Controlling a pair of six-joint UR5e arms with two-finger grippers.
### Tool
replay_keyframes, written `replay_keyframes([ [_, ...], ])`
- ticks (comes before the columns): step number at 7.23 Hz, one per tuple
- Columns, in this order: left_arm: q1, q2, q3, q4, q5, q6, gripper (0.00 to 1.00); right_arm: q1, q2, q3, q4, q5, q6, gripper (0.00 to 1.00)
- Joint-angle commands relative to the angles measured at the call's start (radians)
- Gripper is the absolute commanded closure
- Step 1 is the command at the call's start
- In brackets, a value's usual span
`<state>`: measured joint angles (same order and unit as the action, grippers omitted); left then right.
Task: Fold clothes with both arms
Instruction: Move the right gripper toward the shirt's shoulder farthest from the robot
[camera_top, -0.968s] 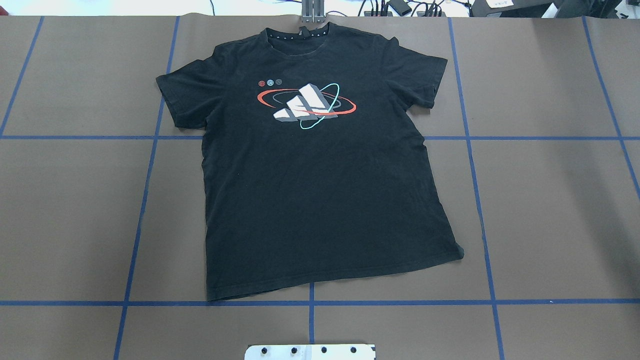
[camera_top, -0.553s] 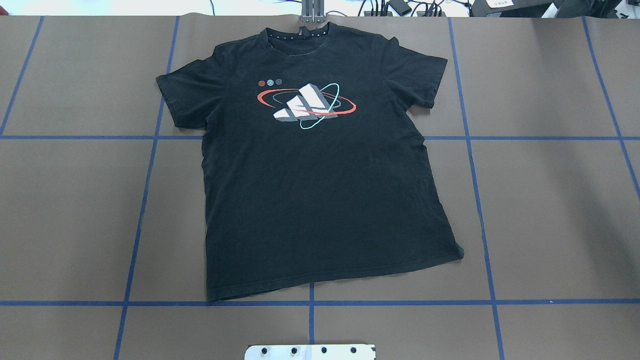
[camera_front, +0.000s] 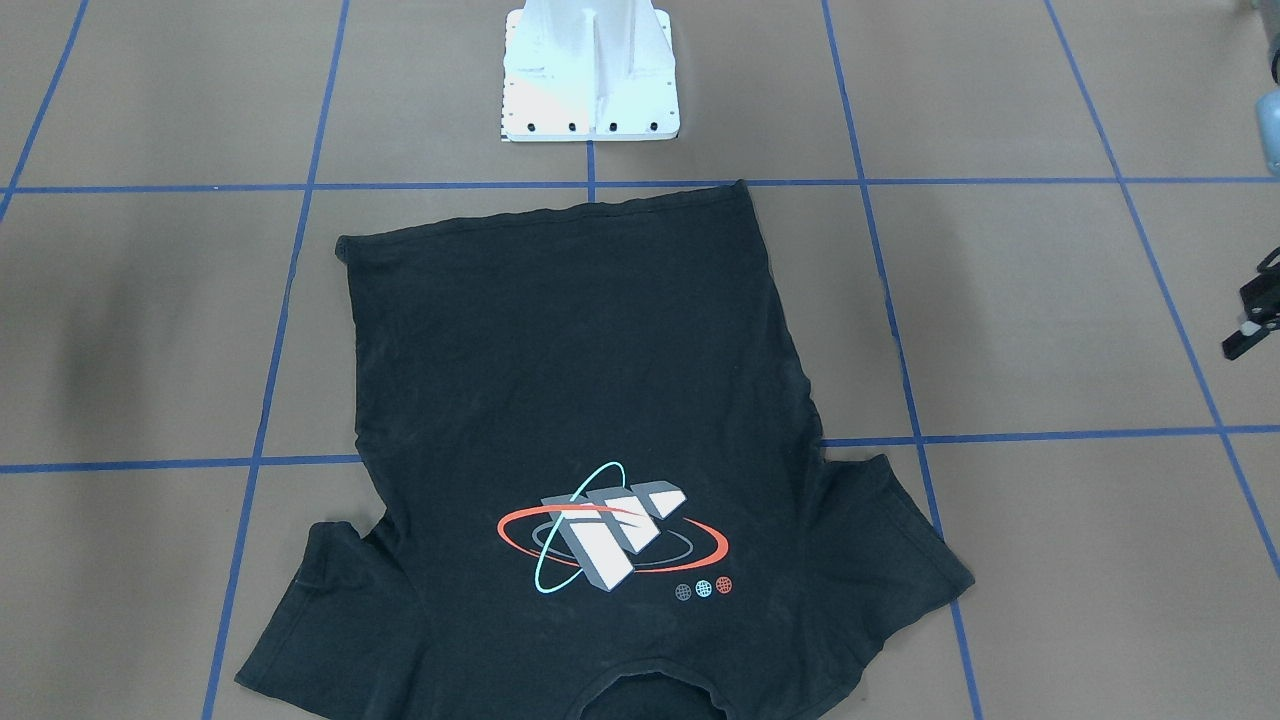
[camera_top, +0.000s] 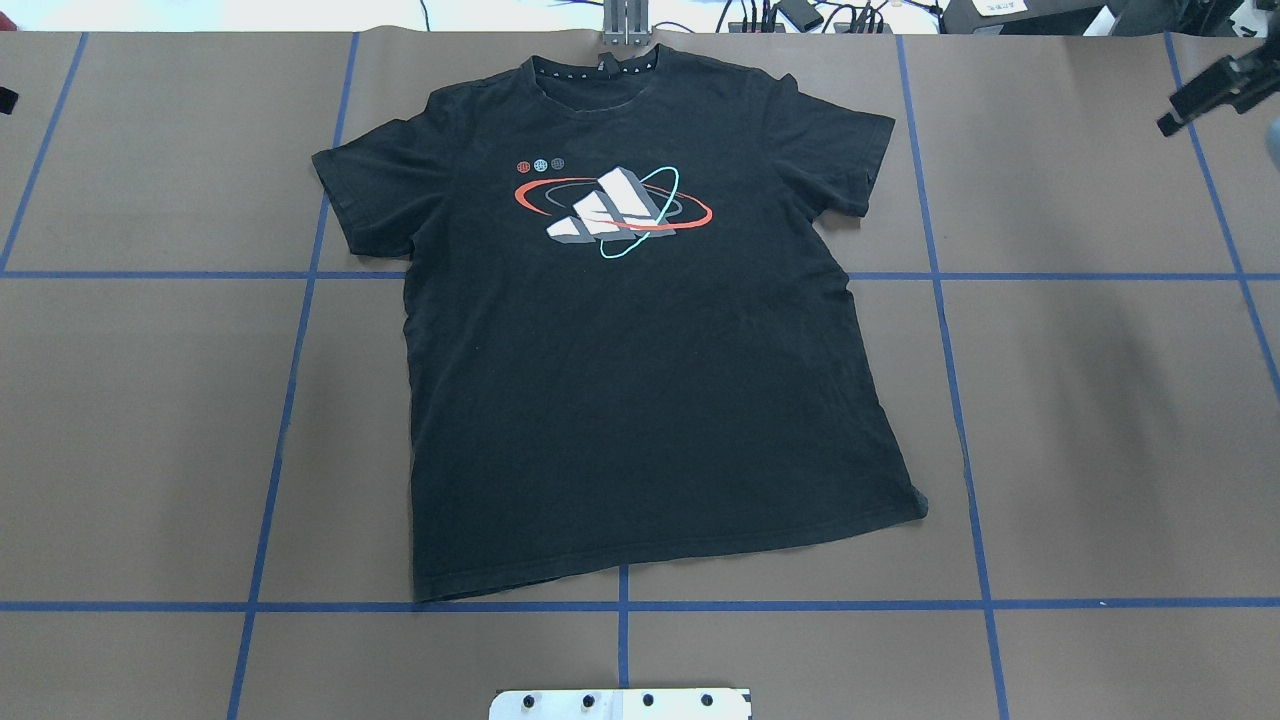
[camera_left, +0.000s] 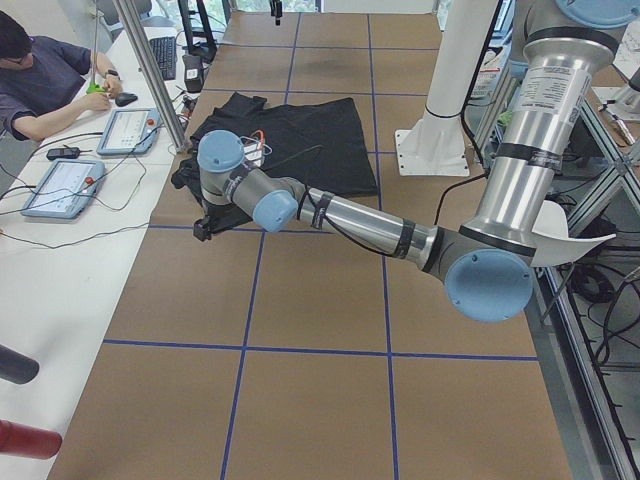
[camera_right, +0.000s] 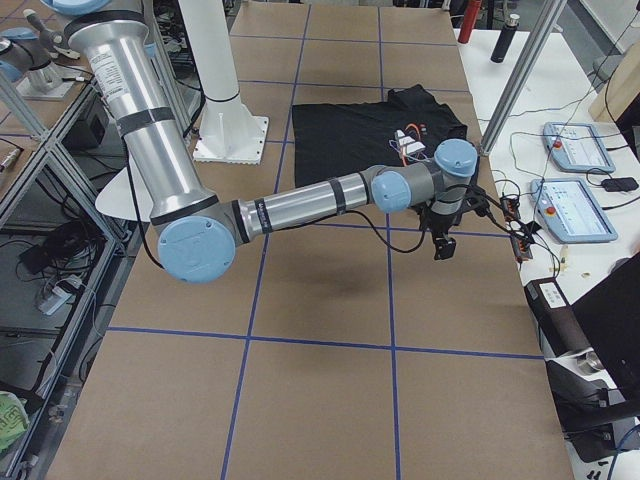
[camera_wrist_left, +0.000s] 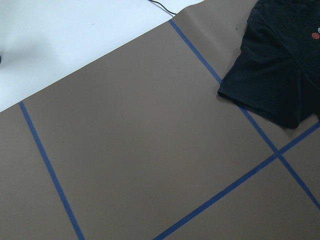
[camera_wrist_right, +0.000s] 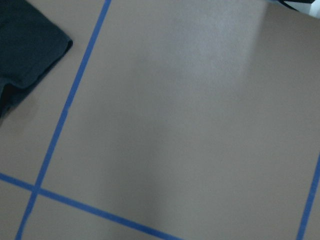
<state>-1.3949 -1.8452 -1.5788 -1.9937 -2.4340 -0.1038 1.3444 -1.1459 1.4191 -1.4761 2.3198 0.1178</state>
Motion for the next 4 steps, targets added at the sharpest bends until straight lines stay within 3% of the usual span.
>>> replay_keyframes([
  [1, 0.039, -0.009, 0.04, -0.086, 0.001, -0.031, 0.0, -0.075, 0.116, -0.226, 0.249, 0.001, 0.229, 0.0],
  [4, 0.05, -0.009, 0.039, -0.088, 0.001, -0.033, 0.0, -0.151, 0.227, -0.426, 0.475, -0.028, 0.441, 0.01],
])
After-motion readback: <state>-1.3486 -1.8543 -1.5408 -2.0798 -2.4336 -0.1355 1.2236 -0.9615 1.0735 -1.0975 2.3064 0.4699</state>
